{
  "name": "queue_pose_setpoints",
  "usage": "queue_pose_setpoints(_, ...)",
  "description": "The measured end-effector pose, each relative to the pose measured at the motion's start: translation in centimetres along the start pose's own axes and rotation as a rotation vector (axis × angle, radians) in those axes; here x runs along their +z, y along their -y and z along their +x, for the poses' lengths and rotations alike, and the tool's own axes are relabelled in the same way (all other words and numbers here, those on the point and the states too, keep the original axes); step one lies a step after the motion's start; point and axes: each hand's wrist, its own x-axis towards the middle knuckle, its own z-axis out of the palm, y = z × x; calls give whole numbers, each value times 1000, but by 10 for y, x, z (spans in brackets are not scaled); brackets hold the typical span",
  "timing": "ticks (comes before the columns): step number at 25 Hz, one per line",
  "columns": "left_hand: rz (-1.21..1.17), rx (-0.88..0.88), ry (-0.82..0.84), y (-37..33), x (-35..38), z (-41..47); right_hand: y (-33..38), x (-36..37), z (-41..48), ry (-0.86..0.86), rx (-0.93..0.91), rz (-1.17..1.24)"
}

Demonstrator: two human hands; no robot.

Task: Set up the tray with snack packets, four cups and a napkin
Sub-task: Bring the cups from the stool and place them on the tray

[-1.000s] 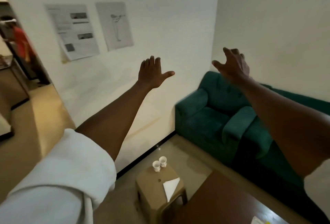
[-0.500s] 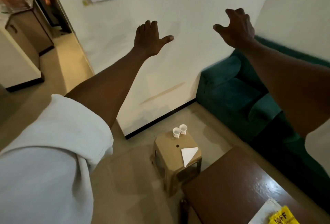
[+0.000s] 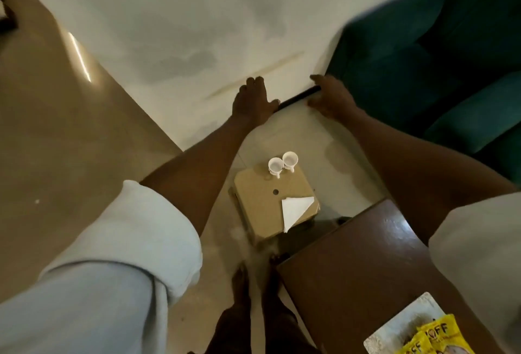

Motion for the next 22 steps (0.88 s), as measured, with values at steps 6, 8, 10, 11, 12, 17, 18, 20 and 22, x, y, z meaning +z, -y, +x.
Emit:
queue_pose_setpoints(6, 1, -60, 338, 41, 170, 15, -67, 158, 21, 279, 64, -84)
queue_pose_setpoints(8, 25, -63, 413, 57, 217, 12, -90, 206, 24, 353, 71, -100)
queue_pose_setpoints(10, 56, -52, 433, 72, 253, 9, -101, 243, 29, 400, 40, -117)
queue_pose_setpoints(11, 71, -43, 421, 73, 253, 3, -100, 246, 28, 392, 17, -132)
queue_pose_setpoints(12, 87, -31, 412, 79, 265, 0, -102, 259, 32, 381, -5, -146)
queue_pose_setpoints(17, 103, -29, 400, 94, 314, 4, -114, 317, 56, 372, -58, -297)
queue_pose_setpoints(18, 91, -30, 375, 91, 313, 5, -113, 317, 56, 378, -53, -283)
queue_pose_setpoints(20, 61, -24, 329, 91, 325, 8, -115, 330, 58, 339, -64, -243)
queue_pose_setpoints(22, 47, -41, 293, 90, 329, 7, -112, 339, 52, 280, -52, -233)
